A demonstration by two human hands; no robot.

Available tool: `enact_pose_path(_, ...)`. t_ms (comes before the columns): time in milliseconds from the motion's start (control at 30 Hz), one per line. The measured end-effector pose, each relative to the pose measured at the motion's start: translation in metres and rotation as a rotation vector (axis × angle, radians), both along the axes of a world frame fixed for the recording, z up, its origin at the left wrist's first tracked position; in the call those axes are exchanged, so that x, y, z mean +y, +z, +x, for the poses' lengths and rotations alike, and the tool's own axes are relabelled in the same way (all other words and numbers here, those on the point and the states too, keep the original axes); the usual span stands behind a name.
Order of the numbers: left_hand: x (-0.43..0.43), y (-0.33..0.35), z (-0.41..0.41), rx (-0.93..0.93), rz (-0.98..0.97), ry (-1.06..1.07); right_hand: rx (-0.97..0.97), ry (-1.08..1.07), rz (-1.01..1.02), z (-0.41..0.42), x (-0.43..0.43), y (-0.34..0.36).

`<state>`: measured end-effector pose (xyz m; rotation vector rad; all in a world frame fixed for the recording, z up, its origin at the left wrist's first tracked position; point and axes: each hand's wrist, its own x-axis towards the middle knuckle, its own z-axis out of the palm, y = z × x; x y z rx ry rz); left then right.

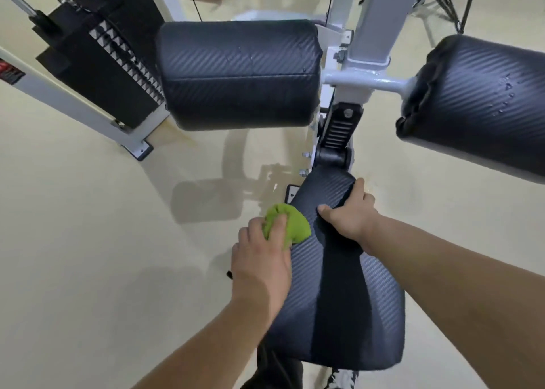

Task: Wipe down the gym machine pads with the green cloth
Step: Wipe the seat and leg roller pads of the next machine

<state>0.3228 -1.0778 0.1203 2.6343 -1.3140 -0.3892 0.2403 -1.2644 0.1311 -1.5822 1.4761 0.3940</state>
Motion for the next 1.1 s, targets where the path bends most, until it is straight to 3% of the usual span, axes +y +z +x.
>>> enact_pose_path(100, 0.001, 0.005, -0.016, 0.003, 0.007, -0.183, 0.040, 0.005, -0.005, 0.004, 0.001, -0.010)
enact_pose_path(200, -0.011, -0.007, 0.018, 0.067, -0.056, -0.264, 0.027, 0.014, 0.021, 0.005, 0.000, -0.012)
enact_pose_path(367, -0.117, -0.017, 0.043, 0.310, -0.034, 0.036, 0.001, -0.010, 0.019, 0.003, 0.001, -0.013)
enact_pose_path(467, -0.163, -0.028, 0.056, 0.457, 0.044, 0.091, 0.005, -0.013, 0.009, 0.003, 0.001, -0.016)
enact_pose_path(633, -0.134, -0.024, 0.067, 0.690, -0.044, 0.127, 0.039, -0.020, 0.057, 0.004, -0.003, -0.014)
enact_pose_path(867, 0.001, 0.011, 0.066, 0.549, 0.135, 0.187, 0.114, 0.006, 0.050, 0.013, -0.003, -0.007)
enact_pose_path(1000, -0.027, 0.000, 0.078, 0.576, 0.329, 0.152, 0.096, 0.001, 0.040, 0.012, -0.001, -0.008)
enact_pose_path(1100, -0.076, -0.022, 0.085, 0.675, 0.275, 0.168, 0.094, -0.001, 0.031, 0.012, -0.001, -0.011)
